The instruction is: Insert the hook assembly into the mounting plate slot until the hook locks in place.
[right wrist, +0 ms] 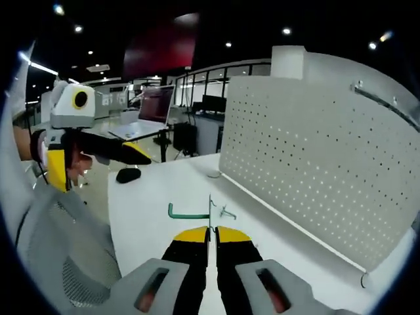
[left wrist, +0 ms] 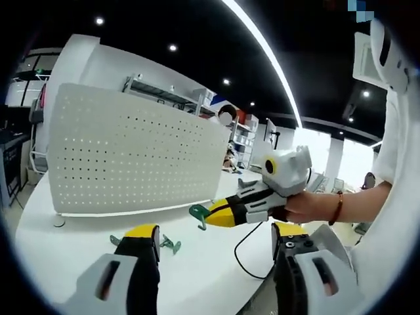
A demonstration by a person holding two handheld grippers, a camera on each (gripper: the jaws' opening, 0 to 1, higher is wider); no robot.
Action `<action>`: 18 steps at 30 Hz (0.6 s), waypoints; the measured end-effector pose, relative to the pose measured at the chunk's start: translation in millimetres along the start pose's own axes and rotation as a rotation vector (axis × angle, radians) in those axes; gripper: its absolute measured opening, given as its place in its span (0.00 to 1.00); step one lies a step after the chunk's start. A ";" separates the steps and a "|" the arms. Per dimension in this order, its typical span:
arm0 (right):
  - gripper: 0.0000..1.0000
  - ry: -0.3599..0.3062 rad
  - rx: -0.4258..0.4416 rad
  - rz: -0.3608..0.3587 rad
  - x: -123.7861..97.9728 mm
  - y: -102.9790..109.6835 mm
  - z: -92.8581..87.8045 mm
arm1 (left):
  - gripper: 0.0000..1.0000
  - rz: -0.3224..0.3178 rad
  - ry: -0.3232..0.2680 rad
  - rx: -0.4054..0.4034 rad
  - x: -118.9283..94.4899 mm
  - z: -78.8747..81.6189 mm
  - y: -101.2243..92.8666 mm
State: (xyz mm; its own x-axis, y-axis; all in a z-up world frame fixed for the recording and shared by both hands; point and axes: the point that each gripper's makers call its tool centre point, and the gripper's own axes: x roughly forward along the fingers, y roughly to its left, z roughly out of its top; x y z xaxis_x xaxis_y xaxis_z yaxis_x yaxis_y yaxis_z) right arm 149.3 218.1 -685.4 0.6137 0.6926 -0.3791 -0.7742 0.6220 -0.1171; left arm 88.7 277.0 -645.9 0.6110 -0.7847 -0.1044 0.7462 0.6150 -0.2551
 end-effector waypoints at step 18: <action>0.02 -0.104 0.021 0.008 -7.8 17.4 29.2 | 0.60 -0.044 -0.046 -0.098 4.6 7.7 -7.3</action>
State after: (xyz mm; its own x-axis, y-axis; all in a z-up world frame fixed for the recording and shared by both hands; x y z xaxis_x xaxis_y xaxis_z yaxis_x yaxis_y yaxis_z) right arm 135.6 234.2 -657.7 0.6210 0.7310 -0.2828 -0.7765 0.6229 -0.0949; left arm 88.1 269.4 -637.1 0.5914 -0.8050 -0.0474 0.7445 0.5677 -0.3513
